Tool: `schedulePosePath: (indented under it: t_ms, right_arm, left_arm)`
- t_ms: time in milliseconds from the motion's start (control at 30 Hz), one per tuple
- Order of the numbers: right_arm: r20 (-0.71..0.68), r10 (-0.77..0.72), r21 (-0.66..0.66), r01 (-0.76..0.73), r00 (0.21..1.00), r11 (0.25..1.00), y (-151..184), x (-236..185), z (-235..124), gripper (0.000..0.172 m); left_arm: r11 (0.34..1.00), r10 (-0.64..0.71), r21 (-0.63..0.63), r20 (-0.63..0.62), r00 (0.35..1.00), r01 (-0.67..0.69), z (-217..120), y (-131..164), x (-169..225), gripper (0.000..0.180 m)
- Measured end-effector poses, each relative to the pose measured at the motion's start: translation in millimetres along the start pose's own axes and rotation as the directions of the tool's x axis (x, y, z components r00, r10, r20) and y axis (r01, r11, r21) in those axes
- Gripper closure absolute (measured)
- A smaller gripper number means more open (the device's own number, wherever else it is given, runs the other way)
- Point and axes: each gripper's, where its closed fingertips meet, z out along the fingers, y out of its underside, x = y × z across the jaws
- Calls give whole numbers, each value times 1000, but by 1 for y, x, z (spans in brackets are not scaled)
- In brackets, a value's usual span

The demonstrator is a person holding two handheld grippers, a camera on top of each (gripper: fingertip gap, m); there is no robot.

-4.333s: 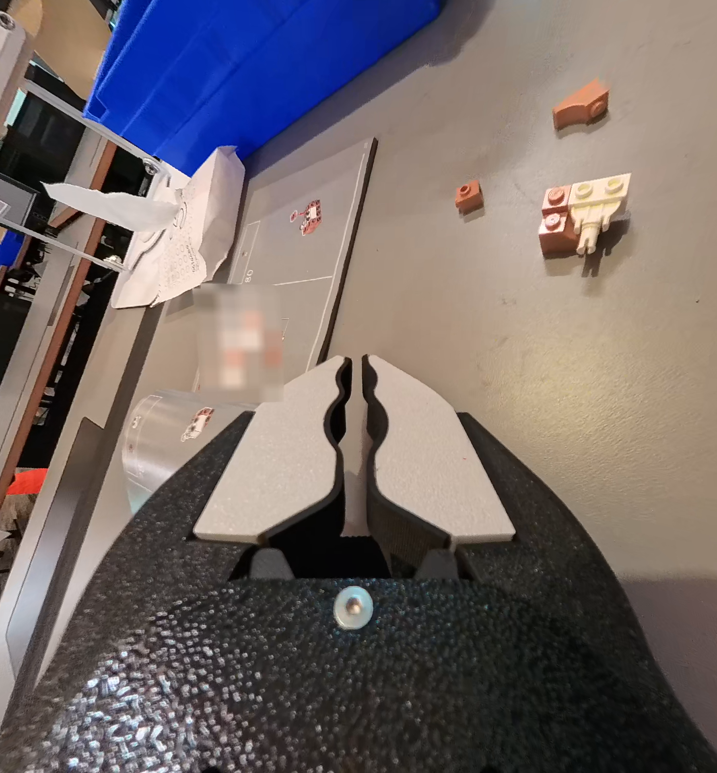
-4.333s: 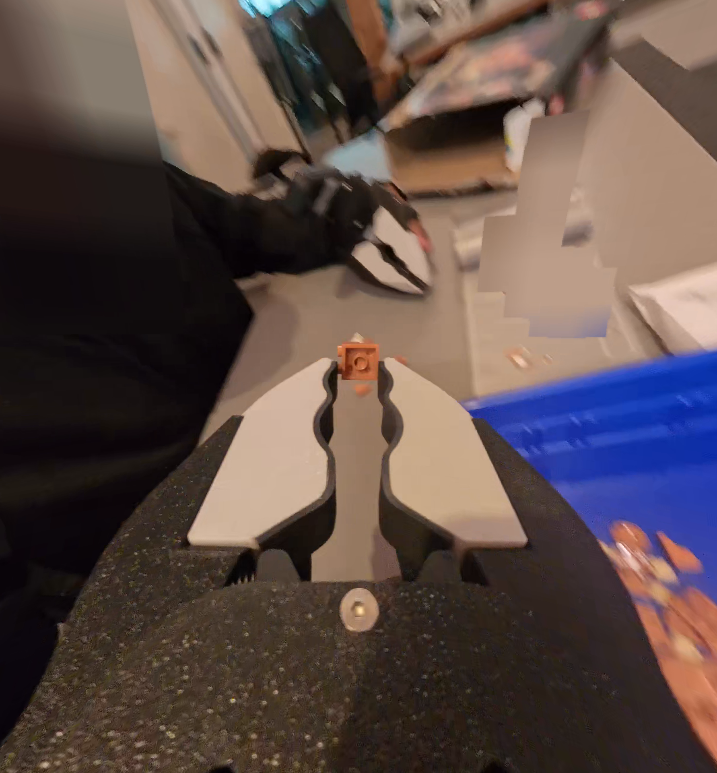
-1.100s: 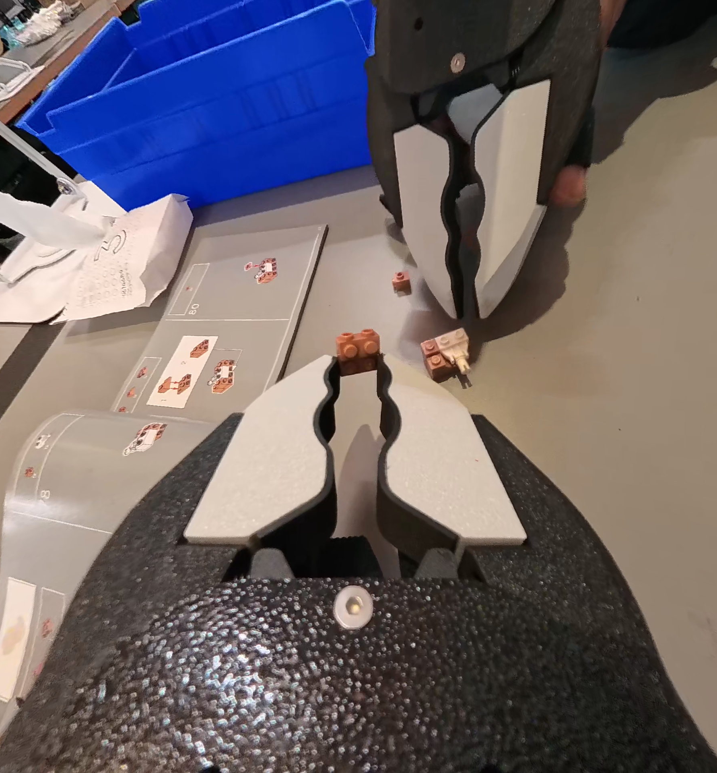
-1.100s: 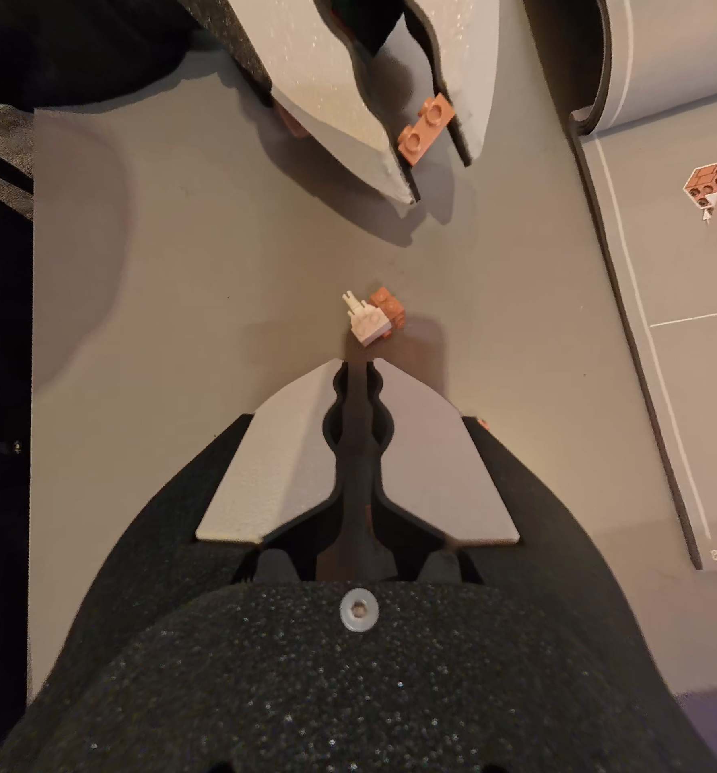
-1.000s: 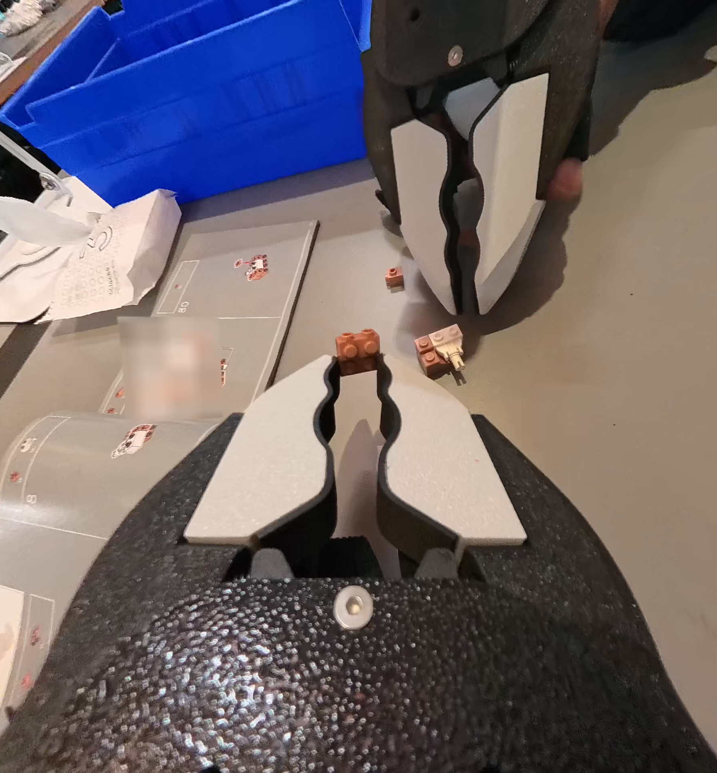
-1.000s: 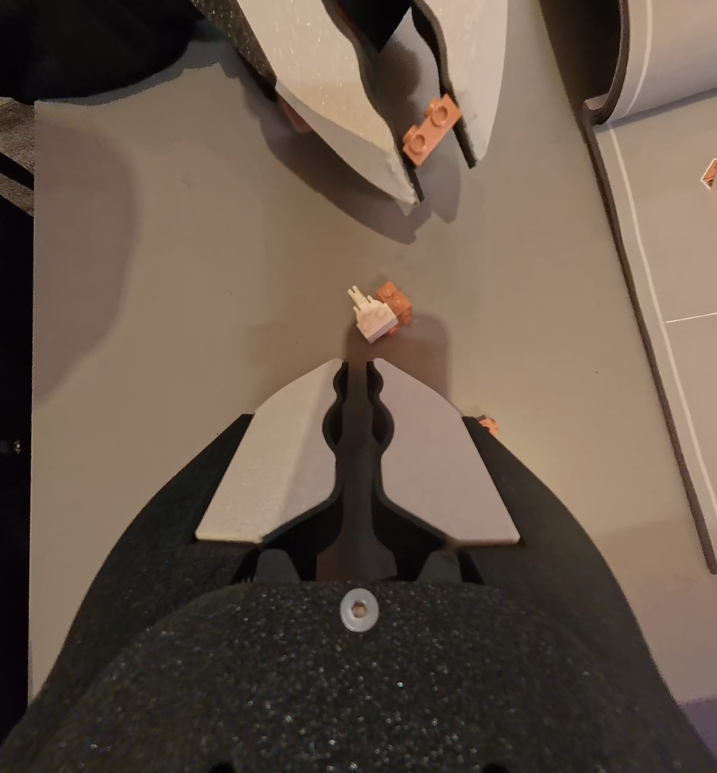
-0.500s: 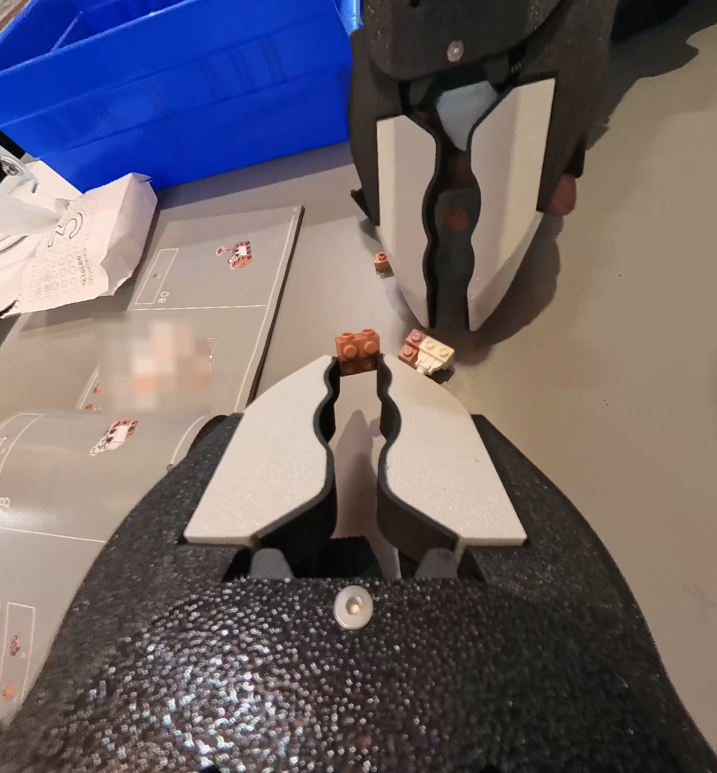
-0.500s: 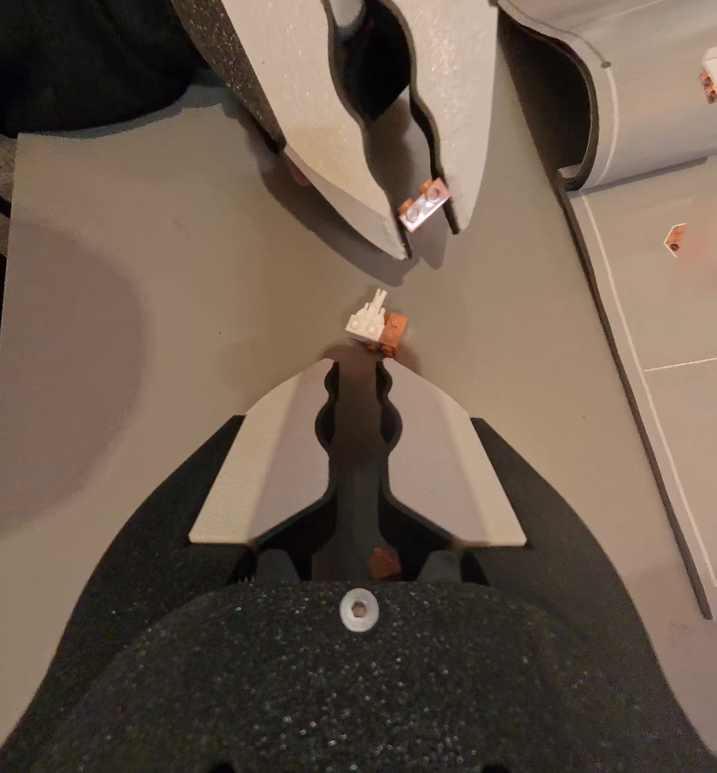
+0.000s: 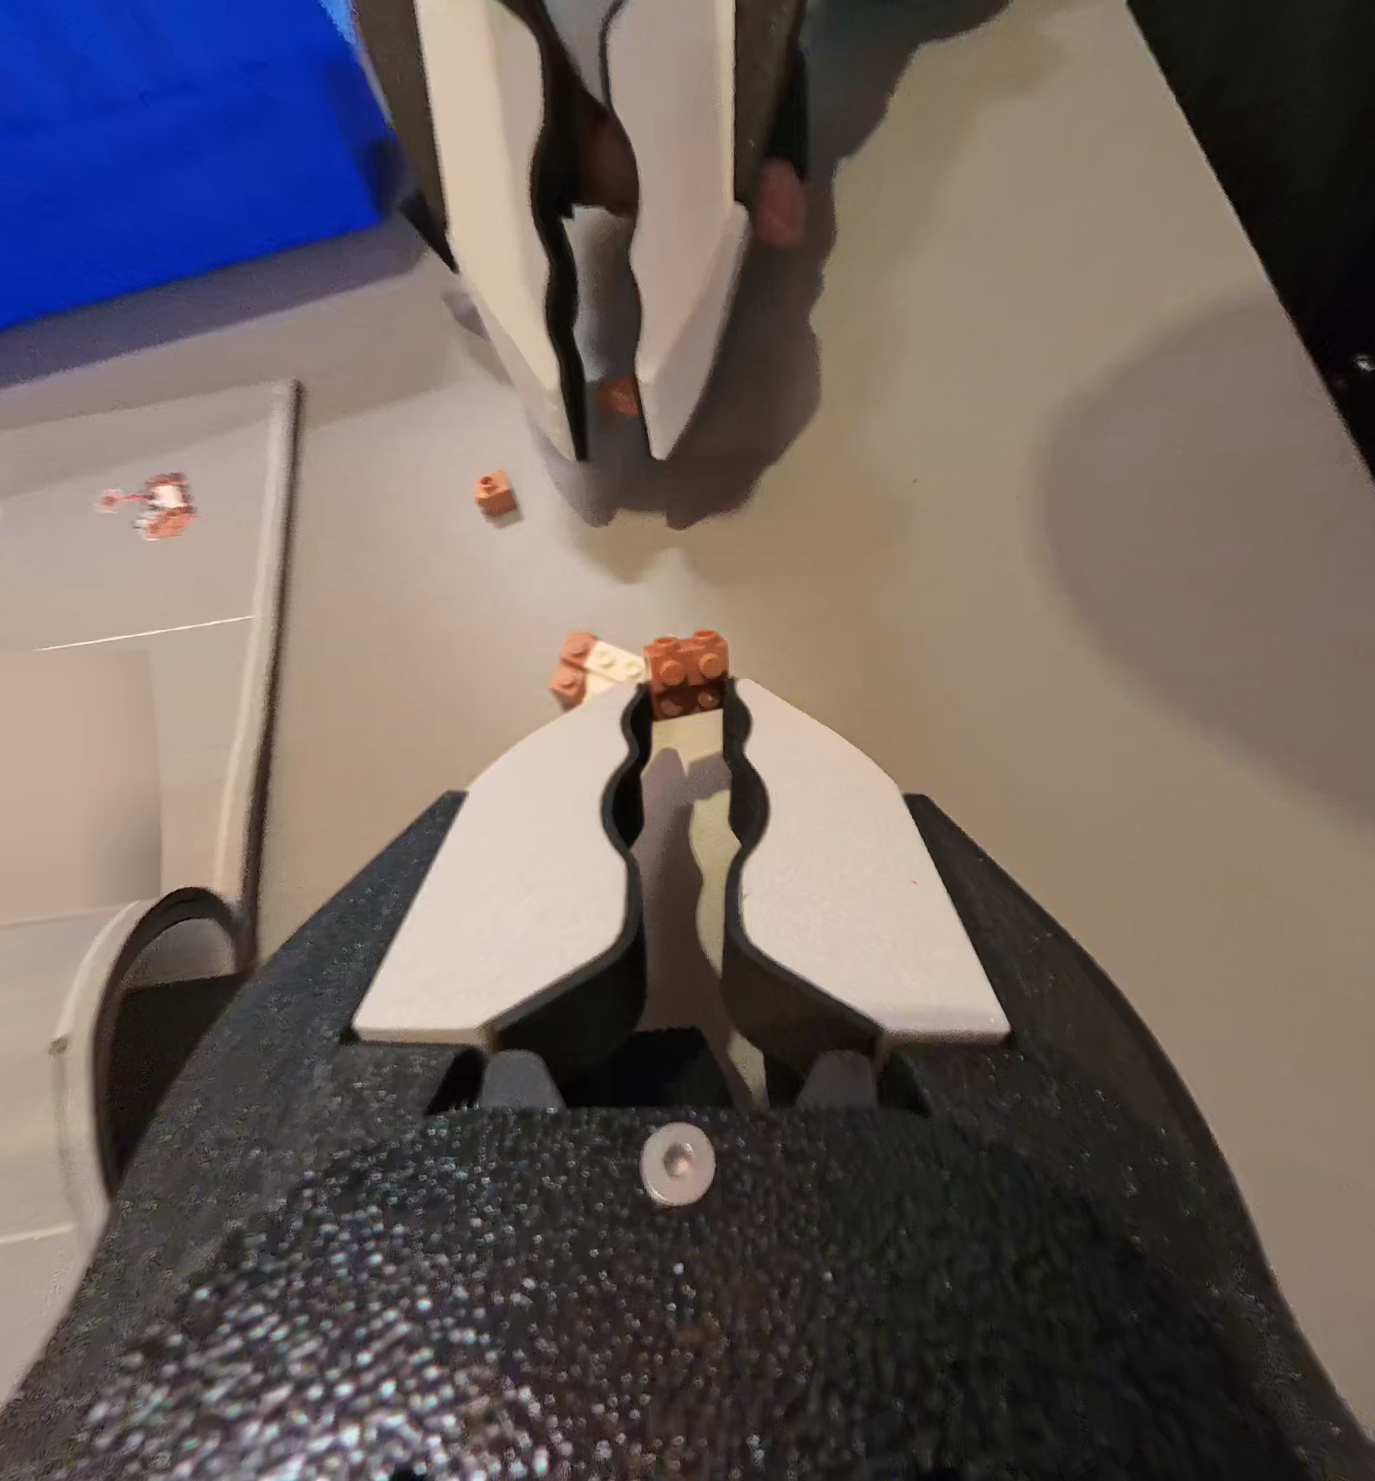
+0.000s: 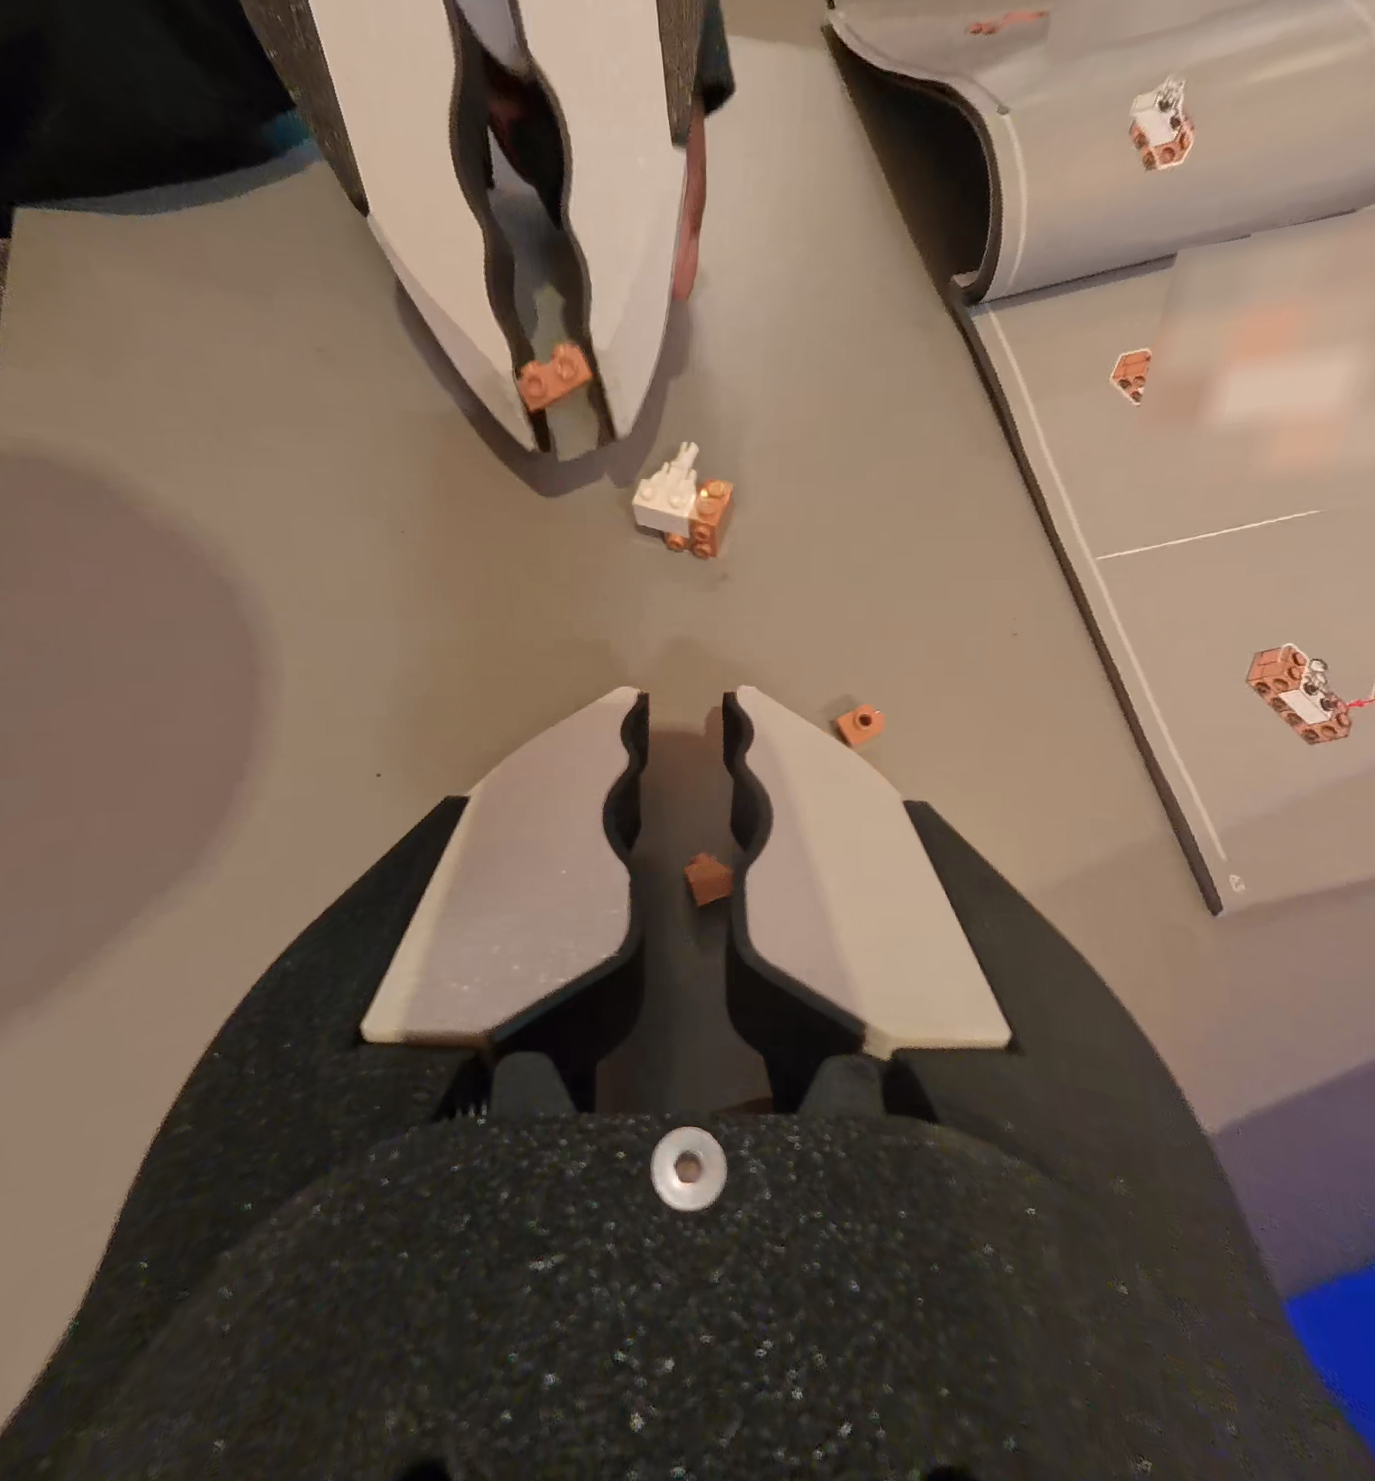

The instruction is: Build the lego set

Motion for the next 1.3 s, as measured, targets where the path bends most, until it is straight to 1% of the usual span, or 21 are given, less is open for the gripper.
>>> schedulePosePath:
  t_ms: [100,200,300,500,667,767,867,1000,1167,1300]
  right_arm:
    - [11,-21,37,20,1000,999,-4,-12,-4,156]
    - [54,-40,81,35,998,996,-14,-31,0,156]
    - [100,-23,99,13,995,995,-20,-44,9,156]
    - [93,-39,82,31,995,996,-20,-51,24,153]
    - [100,-71,92,62,992,994,-23,-57,26,151]
    - [94,-97,80,89,991,993,-22,-59,28,155]
    - [85,-104,78,97,991,992,-21,-59,28,155]
    - [72,-70,70,65,995,995,-17,-55,25,155]
    - [63,-22,21,20,998,1000,-6,-48,21,155]
    - [40,-13,-9,14,999,1000,1,-43,19,155]
  left_arm:
    - [999,-30,-38,-66,997,28,10,-2,14,164]
    - [995,-82,-70,-123,989,73,19,-4,25,164]
    - [988,-121,-113,-141,983,105,26,-2,31,164]
    - [981,-140,-155,-157,978,115,32,-1,38,164]
    - [979,-161,-156,-175,971,134,35,-3,42,164]
    - [978,-161,-160,-174,972,134,35,-3,42,164]
    - [979,-155,-158,-172,973,128,35,-3,42,164]
    - [982,-149,-135,-144,978,130,37,-4,37,164]
    - [985,-126,-132,-121,985,110,36,-2,33,165]
    - [987,-119,-123,-110,987,106,35,-3,31,165]
